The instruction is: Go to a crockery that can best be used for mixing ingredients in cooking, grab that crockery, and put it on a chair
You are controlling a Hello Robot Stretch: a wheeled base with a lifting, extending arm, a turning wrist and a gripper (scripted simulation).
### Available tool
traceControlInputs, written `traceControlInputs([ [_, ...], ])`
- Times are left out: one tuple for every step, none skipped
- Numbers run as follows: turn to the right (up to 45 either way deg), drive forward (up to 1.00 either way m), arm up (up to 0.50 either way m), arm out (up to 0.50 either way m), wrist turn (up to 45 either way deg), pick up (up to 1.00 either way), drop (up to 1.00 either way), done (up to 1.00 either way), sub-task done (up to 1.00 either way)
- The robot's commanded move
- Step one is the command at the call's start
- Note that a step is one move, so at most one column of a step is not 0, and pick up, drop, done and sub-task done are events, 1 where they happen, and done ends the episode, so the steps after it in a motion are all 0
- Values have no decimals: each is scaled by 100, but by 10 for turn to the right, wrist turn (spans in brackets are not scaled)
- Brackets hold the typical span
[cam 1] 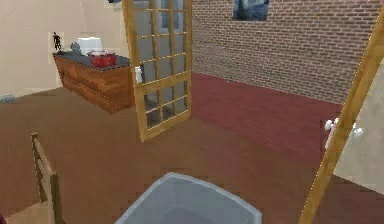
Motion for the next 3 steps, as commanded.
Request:
traceControlInputs([
  [-450, 0, 0, 0, 0, 0, 0, 0, 0],
  [-450, 0, 0, 0, 0, 0, 0, 0, 0],
  [-120, 0, 0, 0, 0, 0, 0, 0, 0],
])
